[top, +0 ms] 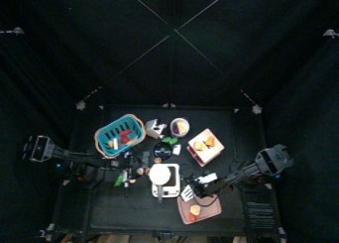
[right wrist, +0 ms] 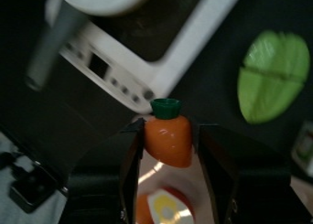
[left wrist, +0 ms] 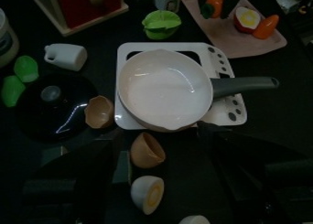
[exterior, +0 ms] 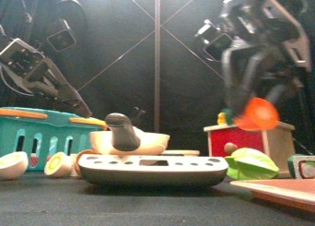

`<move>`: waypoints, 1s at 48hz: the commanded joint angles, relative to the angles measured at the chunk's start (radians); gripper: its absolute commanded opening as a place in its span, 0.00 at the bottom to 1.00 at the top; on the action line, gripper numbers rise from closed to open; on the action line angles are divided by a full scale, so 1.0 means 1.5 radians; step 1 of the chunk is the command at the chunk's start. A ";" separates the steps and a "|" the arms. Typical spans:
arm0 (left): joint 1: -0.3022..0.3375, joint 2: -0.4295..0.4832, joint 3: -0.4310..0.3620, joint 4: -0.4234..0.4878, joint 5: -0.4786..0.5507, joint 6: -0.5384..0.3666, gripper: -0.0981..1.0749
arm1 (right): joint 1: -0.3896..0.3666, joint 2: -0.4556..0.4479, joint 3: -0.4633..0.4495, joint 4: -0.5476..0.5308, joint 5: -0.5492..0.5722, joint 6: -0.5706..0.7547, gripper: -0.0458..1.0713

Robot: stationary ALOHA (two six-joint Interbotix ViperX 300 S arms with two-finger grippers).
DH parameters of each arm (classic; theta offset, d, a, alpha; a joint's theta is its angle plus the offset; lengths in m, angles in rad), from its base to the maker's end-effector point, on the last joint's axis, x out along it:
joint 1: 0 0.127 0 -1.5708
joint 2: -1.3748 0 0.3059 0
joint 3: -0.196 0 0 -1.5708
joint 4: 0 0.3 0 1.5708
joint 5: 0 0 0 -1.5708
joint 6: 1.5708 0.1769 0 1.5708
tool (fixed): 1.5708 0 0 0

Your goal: Place carrot top in pan

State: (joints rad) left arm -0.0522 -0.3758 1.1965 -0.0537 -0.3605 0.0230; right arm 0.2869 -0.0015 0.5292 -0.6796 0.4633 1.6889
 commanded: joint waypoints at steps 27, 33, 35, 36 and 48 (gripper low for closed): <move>-0.001 -0.001 0.001 -0.001 -0.003 0.000 0.92 | -0.153 0.088 -0.079 -0.190 -0.178 0.000 0.63; -0.002 -0.001 0.001 -0.001 -0.003 0.000 0.92 | -0.155 0.096 -0.079 -0.190 -0.178 0.000 0.68; -0.001 -0.001 0.001 -0.001 -0.003 0.000 0.92 | -0.155 0.098 -0.079 -0.189 -0.178 0.000 0.70; -0.001 -0.001 0.001 -0.001 -0.003 0.000 0.92 | -0.155 0.099 -0.079 -0.189 -0.178 0.000 0.71; -0.001 -0.001 0.001 -0.001 -0.003 0.000 0.92 | -0.160 0.100 -0.080 -0.188 -0.175 0.000 0.82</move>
State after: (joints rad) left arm -0.0522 -0.3758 1.2088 -0.0537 -0.3605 0.0215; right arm 0.0552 0.1733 0.4326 -0.9618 0.2010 1.6904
